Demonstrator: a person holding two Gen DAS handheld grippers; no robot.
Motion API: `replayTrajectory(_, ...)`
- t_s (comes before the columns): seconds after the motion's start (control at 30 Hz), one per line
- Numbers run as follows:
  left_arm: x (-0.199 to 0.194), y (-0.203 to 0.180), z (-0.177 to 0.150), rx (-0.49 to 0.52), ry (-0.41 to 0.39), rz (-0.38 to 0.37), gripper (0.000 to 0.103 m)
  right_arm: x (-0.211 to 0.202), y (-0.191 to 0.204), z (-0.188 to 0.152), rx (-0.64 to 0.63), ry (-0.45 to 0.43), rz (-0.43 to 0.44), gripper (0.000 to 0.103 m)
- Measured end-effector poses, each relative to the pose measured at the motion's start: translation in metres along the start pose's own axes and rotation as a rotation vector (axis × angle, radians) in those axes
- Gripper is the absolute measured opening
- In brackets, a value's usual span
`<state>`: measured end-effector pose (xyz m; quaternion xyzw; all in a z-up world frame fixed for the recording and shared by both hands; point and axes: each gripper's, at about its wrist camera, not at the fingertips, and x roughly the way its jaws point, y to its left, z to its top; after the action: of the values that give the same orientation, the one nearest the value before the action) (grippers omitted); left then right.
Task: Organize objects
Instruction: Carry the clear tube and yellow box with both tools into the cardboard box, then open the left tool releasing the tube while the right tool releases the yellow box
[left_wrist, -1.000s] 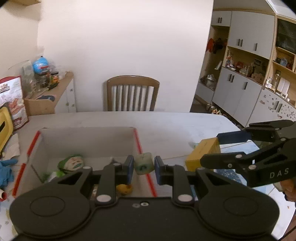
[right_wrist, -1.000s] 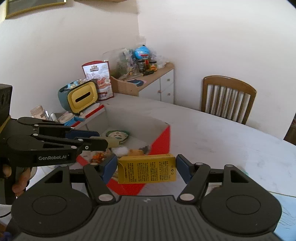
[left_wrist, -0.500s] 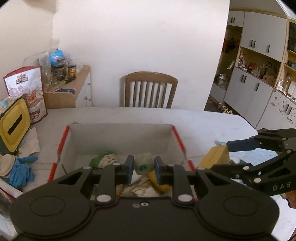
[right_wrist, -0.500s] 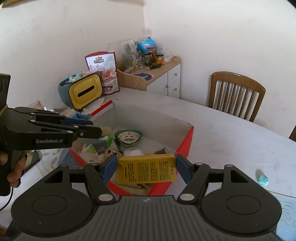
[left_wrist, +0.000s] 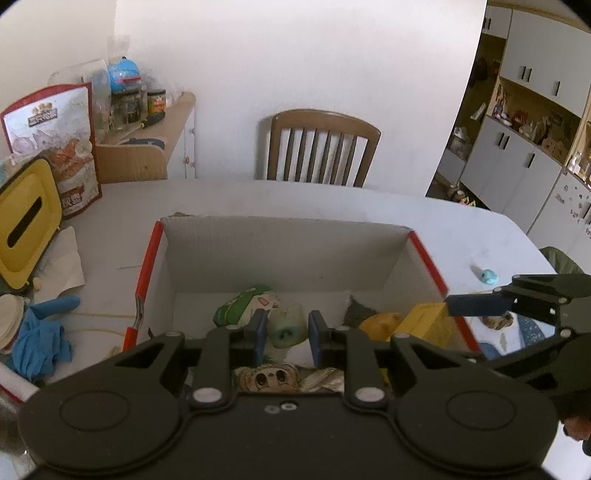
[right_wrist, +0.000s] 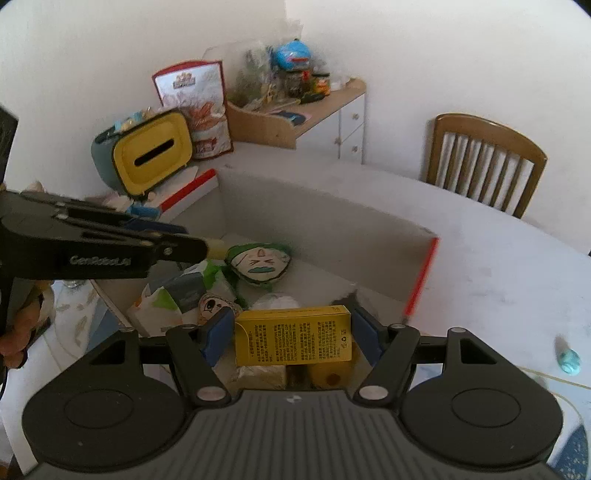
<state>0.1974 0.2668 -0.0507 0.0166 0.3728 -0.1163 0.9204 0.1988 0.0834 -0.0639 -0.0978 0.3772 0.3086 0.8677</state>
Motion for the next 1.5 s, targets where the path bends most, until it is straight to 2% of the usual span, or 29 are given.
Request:
replayTrajectory(0.33,0.035,0.02,0.002,0.003,0.064,-0.024,0.022,0.046,0.024,0.007,-0.037,0.046,0.009,0.07)
replayTrajectory(0.6,0.051,0.028,-0.003,0.013,0.114,-0.047,0.022,0.064,0.029,0.005,-0.056,0.078,0.003,0.07)
replayTrajectory(0.8,0.06,0.03,-0.01,0.027,0.176,-0.069,0.022,0.064,0.029,0.004,-0.051,0.092,0.009,0.07)
replayTrajectory(1.03,0.068,0.031,-0.018,0.032,0.249,-0.057,0.022,0.059,0.031,0.001,-0.041,0.101,0.022,0.07)
replayTrajectory(1.5,0.063,0.032,-0.022,0.031,0.284,-0.052,0.023,0.021,0.029,-0.003,-0.022,0.065,0.034,0.074)
